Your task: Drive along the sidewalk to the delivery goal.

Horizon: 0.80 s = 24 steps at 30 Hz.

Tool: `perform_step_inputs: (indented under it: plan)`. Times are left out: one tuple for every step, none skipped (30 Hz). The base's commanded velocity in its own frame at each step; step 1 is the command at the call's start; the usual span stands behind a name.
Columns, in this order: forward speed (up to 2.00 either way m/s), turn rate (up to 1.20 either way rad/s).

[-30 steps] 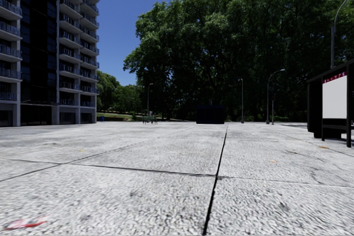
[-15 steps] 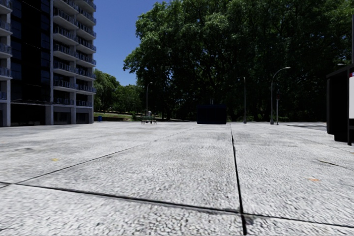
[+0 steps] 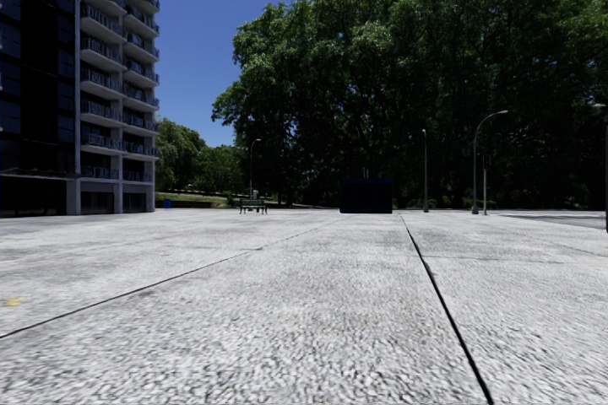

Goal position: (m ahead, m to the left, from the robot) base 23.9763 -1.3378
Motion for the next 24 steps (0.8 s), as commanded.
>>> perform_step_inputs:
  plan:
    - [2.0, 0.0]
    - [2.0, -0.03]
    - [2.0, -0.03]
    - [2.0, -0.14]
    - [2.0, -0.14]
    - [2.0, 0.0]
    - [2.0, 0.0]
    - [2.0, 0.0]
    - [2.0, 0.0]
    - [2.0, 0.0]
    - [2.0, 0.0]
    - [2.0, 0.0]
    - [2.0, 0.0]
    - [2.0, 0.0]
    - [2.0, 0.0]
    - [2.0, 0.0]
    - [2.0, 0.0]
    - [2.0, 0.0]
    - [2.0, 0.0]
    - [2.0, 0.0]
    - [2.0, 0.0]
    - [2.0, 0.0]
    - [2.0, 0.0]
    - [2.0, 0.0]
